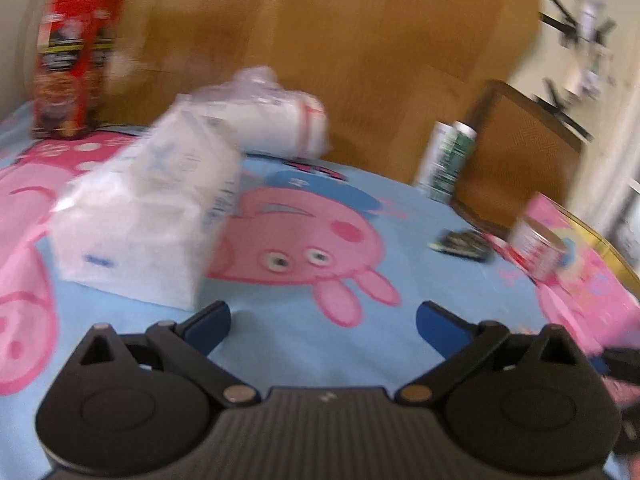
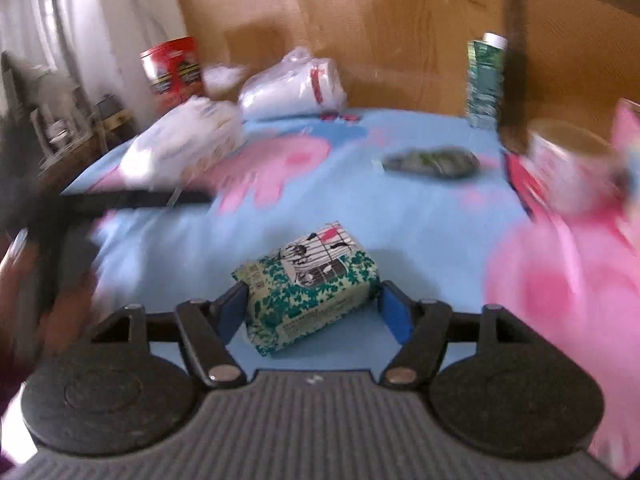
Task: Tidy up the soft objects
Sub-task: 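Grasp the green patterned tissue pack with the right gripper, then place the green tissue pack into the pink tin box and release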
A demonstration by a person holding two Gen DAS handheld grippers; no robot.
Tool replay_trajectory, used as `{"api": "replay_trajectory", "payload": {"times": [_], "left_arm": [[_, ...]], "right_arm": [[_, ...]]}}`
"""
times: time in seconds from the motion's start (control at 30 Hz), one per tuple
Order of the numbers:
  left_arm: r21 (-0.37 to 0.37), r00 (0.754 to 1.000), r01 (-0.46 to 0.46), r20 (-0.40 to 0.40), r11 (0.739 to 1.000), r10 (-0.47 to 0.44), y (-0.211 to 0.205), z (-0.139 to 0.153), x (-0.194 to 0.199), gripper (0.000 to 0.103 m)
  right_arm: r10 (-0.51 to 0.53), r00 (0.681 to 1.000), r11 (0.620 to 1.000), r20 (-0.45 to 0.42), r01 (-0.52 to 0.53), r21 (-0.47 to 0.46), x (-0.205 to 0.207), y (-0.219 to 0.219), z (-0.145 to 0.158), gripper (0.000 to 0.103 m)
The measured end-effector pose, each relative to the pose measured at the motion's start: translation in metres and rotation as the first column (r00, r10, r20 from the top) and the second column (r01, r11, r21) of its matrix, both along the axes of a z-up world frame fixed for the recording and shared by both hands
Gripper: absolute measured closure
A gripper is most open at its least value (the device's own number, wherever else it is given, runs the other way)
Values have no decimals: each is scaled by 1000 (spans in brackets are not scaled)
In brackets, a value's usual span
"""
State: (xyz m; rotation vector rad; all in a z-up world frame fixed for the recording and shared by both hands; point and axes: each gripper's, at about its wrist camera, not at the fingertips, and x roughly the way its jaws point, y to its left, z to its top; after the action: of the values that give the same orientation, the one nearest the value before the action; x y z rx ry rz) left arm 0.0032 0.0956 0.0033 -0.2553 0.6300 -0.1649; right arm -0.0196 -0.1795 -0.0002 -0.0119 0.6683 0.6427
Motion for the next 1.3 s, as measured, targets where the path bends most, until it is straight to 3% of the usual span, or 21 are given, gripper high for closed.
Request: {"api": "replay_trajectory", "payload": {"times": [0.07,0.2,0.33,0.4,0.47,0.5,0.53,0.57,0.63,0.73,0.87,1.13,1.17,1.23,1.3], "left_arm": [[-7,997,70,-9,997,-70,-9,1,-3,1],[-122,980,192,-32,974,-197,-41,5,-20,6],[-182,935,325,-84,928,-344,-83,7,-25,21],[-208,909,368,-122,906,-398,-105,4,-24,26],[-168,904,387,-126,907,-409,-125,4,-26,28],[-127,900,403,-129,907,-417,-138,4,-28,36],[-94,890,426,-136,900,-435,-150,5,-29,54],[-83,879,446,-147,891,-453,-159,5,-31,54],[-32,886,446,-126,894,-447,-174,13,-32,53],[-18,874,477,-90,879,-477,-198,32,-23,53],[-25,845,534,-36,845,-534,-242,59,-3,53],[40,781,624,19,781,-625,-365,80,41,49],[44,779,626,16,779,-627,-377,78,47,46],[85,799,598,11,797,-601,-396,74,56,24],[141,833,544,25,827,-552,-404,69,56,21]], "right_arm": [[-87,993,996,79,89,-27,-36,-18,-5,8],[-212,966,977,144,213,14,-82,-42,-10,8],[-218,961,976,172,212,57,-93,-34,-15,9],[-187,966,982,179,182,48,-90,-28,-16,16],[-171,969,985,176,174,1,-84,-20,-22,47],[-171,968,985,186,175,-7,-81,-19,-25,47],[-174,964,984,204,179,-7,-81,-18,-25,54],[-176,962,984,210,180,-3,-80,-19,-25,55],[-203,953,978,227,207,4,-78,-25,-23,56],[-263,927,965,266,257,60,-76,-48,-12,56],[-337,875,940,348,332,74,-67,-85,9,56],[-504,773,857,385,501,115,-28,-183,29,56],[-522,761,845,384,522,114,-22,-192,29,56],[-563,736,815,375,571,102,-7,-213,25,56],[-624,691,763,365,640,93,9,-235,17,55]]}}
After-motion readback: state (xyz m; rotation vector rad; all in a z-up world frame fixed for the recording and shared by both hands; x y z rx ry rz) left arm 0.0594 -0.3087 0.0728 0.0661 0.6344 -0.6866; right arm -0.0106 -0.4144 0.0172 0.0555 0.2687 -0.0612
